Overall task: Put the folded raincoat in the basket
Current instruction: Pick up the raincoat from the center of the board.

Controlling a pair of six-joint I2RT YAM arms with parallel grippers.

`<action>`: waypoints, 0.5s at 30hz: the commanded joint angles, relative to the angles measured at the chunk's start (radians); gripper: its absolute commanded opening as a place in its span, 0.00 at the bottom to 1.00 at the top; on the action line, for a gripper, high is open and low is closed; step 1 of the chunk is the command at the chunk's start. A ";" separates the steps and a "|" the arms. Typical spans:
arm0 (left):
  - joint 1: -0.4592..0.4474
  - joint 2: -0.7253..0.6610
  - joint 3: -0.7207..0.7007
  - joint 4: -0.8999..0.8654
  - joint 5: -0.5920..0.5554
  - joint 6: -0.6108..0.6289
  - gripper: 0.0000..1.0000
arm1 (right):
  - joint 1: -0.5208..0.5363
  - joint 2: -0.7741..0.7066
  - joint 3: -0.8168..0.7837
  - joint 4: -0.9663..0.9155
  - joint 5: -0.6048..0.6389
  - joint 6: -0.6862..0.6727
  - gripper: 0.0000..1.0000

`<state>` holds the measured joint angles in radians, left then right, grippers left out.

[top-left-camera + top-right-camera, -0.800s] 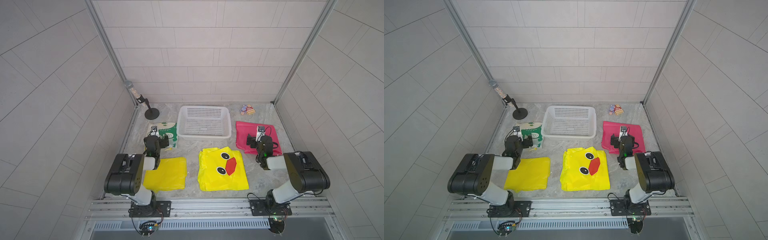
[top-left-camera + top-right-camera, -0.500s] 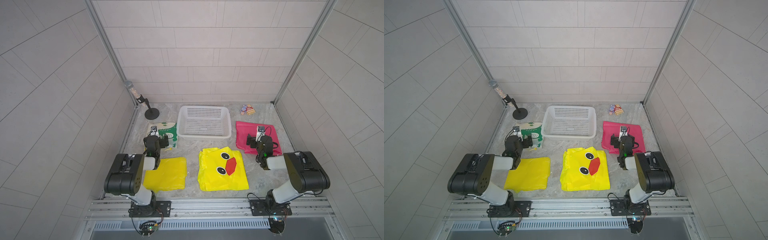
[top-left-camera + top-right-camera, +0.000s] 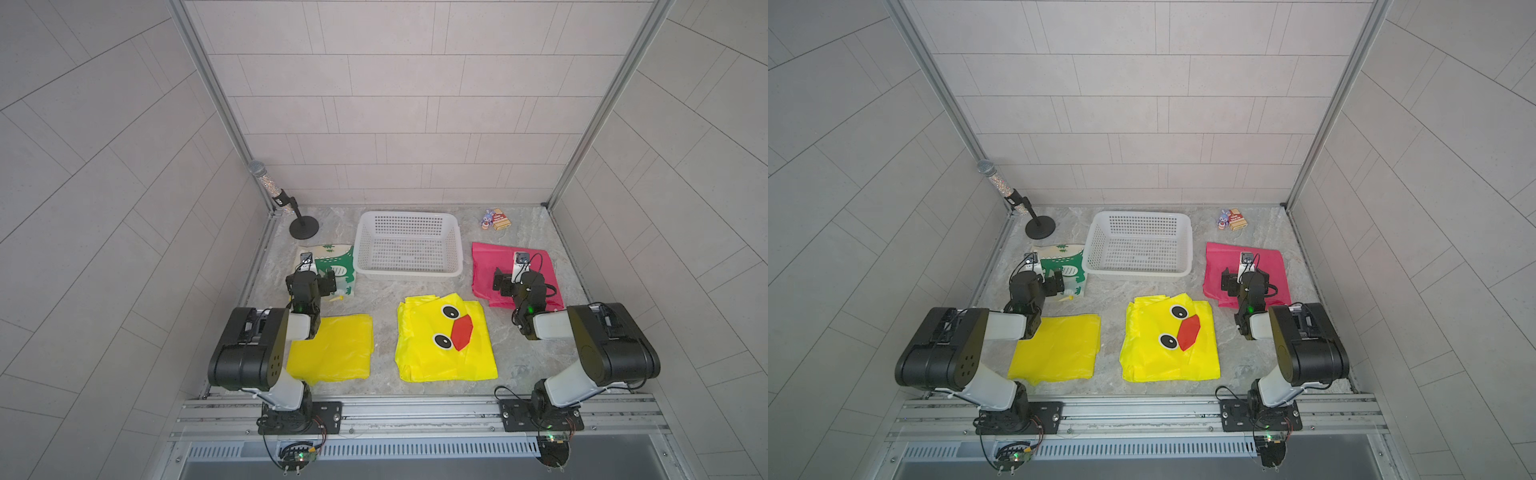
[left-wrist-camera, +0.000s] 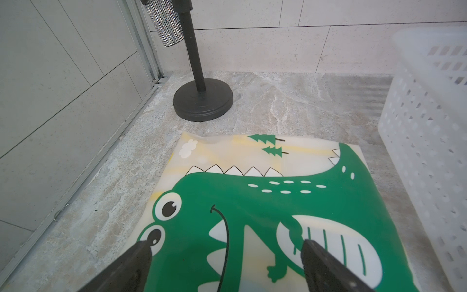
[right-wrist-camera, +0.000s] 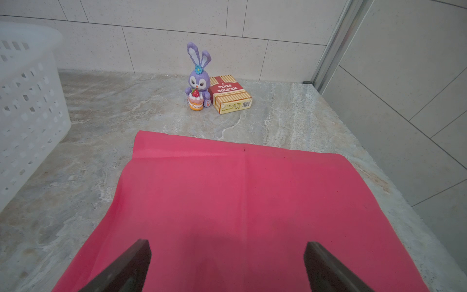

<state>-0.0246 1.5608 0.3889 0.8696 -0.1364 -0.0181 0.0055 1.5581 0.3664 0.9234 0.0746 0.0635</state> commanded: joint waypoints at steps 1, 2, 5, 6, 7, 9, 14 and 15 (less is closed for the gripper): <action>-0.001 0.007 0.015 0.008 -0.009 -0.006 1.00 | -0.001 0.004 0.010 -0.002 0.011 0.013 1.00; -0.001 0.004 0.012 0.007 -0.016 -0.012 1.00 | -0.002 0.003 0.007 0.005 0.026 0.019 1.00; -0.001 0.002 -0.005 0.039 -0.011 -0.013 1.00 | -0.002 0.001 -0.017 0.052 0.097 0.045 1.00; -0.001 -0.005 -0.019 0.065 0.003 -0.008 1.00 | -0.001 -0.004 -0.021 0.055 0.143 0.057 1.00; -0.001 -0.023 -0.038 0.090 0.010 -0.005 1.00 | -0.002 -0.023 -0.023 0.033 0.183 0.077 1.00; -0.001 -0.089 -0.067 0.083 -0.023 -0.013 1.00 | -0.001 -0.042 -0.032 0.034 0.185 0.073 1.00; -0.003 -0.304 -0.085 -0.107 -0.134 -0.088 1.00 | 0.010 -0.043 -0.054 0.084 0.190 0.057 1.00; -0.002 -0.358 -0.087 -0.158 -0.160 -0.126 1.00 | 0.018 -0.049 -0.057 0.091 0.197 0.047 1.00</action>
<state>-0.0246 1.3010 0.3134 0.8177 -0.2138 -0.0692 0.0090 1.5349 0.3248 0.9779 0.2321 0.1123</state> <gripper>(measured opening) 0.998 0.997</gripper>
